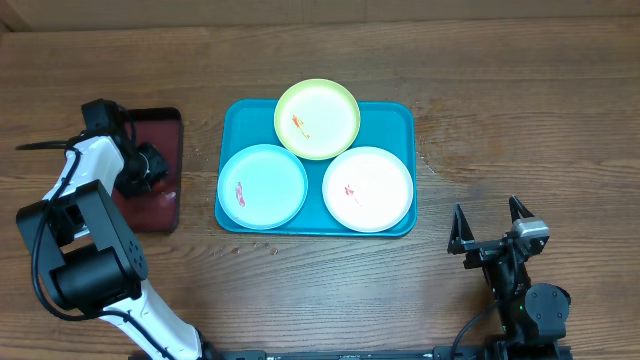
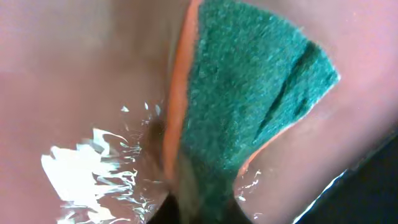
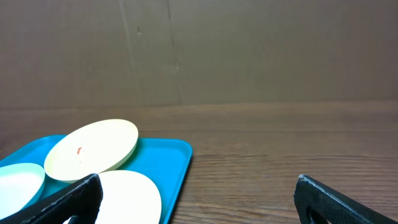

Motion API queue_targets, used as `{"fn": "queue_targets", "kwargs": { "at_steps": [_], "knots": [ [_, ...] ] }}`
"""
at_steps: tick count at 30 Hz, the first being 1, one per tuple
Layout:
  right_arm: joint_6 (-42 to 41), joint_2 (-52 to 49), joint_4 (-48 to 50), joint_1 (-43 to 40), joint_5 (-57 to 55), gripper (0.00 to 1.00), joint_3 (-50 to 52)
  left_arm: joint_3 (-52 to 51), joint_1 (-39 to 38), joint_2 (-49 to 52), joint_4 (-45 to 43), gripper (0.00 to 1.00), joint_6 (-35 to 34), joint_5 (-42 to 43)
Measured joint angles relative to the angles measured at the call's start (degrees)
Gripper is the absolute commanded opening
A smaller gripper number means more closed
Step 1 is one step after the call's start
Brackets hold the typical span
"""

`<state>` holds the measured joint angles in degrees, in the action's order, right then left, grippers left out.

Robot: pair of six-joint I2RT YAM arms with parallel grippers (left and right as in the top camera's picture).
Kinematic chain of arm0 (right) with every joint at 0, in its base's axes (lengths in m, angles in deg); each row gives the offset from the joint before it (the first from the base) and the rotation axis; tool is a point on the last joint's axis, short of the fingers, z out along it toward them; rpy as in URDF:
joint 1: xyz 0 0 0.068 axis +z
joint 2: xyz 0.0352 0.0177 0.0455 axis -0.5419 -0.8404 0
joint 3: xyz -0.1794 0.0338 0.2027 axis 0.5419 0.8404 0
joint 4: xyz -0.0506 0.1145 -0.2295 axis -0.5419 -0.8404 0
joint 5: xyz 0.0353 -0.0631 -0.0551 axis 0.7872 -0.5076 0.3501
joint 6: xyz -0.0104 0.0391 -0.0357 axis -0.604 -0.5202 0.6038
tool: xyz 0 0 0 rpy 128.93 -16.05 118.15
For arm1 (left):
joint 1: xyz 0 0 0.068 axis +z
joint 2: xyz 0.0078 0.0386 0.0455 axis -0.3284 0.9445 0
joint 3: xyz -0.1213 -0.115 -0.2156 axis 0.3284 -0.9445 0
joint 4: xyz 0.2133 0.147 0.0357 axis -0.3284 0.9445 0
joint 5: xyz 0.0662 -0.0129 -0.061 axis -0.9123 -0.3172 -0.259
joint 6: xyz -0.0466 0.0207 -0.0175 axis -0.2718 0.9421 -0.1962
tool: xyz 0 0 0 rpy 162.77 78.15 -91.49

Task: Clean dirty plates on tray and stack at the side
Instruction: 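Lower the left gripper and grasp the green-orange sponge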

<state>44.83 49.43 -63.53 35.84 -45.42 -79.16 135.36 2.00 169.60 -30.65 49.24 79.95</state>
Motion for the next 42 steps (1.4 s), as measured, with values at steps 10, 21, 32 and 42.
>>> {"fn": "queue_targets", "kwargs": {
  "at_steps": [10, 21, 32, 42],
  "knots": [
    [0.0, 0.0, 0.0, 0.0, 0.0, 1.00, 0.0, 0.0, -0.5, -0.3, -1.3, 1.00, -0.2, 0.7],
    [0.0, 0.0, 0.0, 0.0, 0.0, 1.00, 0.0, -0.7, -0.4, -0.4, -3.6, 0.64, 3.7, -3.2],
    [0.0, 0.0, 0.0, 0.0, 0.0, 1.00, 0.0, -0.3, -0.4, -0.4, 3.7, 0.57, 5.5, -3.8],
    [0.0, 0.0, 0.0, 0.0, 0.0, 1.00, 0.0, -0.3, -0.3, -0.5, 4.8, 0.32, 5.4, -3.5]
  ]
}}
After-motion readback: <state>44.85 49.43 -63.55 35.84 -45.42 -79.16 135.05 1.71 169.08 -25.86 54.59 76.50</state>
